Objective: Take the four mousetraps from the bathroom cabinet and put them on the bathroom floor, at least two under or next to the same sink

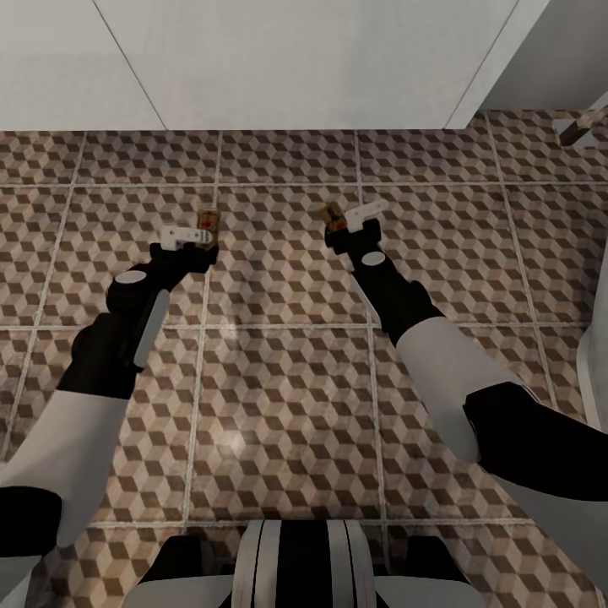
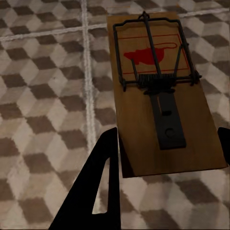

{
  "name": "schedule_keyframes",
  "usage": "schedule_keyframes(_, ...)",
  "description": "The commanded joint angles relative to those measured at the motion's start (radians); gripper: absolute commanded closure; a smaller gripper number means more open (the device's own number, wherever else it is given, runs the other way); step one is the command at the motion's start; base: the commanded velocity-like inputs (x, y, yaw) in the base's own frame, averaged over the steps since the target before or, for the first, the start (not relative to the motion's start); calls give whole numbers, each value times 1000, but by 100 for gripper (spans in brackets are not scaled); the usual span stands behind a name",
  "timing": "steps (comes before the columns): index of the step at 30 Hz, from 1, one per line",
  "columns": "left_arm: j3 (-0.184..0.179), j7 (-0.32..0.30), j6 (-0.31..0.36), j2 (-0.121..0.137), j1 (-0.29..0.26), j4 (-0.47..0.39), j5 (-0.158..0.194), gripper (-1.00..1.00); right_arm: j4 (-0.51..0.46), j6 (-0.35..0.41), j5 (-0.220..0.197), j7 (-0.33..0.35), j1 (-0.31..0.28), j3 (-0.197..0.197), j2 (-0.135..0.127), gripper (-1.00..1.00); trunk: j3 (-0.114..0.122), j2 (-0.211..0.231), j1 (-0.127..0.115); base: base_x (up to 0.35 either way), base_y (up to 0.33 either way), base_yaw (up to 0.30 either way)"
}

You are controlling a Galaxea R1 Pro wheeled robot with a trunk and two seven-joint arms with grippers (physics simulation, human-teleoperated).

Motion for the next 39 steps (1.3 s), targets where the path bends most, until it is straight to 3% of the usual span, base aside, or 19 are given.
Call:
schedule_keyframes(1, -2, 3, 5, 1, 2, 8, 9, 100, -1, 3, 8, -7, 0, 3, 0, 100, -1, 0, 0, 0, 0, 0)
schedule_keyframes(26, -3, 9, 12, -7, 27, 29, 10, 100, 2, 0, 8, -9, 3, 3, 0, 100, -1, 0, 0, 0, 0, 0)
schedule_keyframes(39, -3, 10, 28, -25, 29, 26, 10, 100, 2, 1, 8, -10, 3, 3, 0, 100, -1, 0, 0, 0, 0, 0)
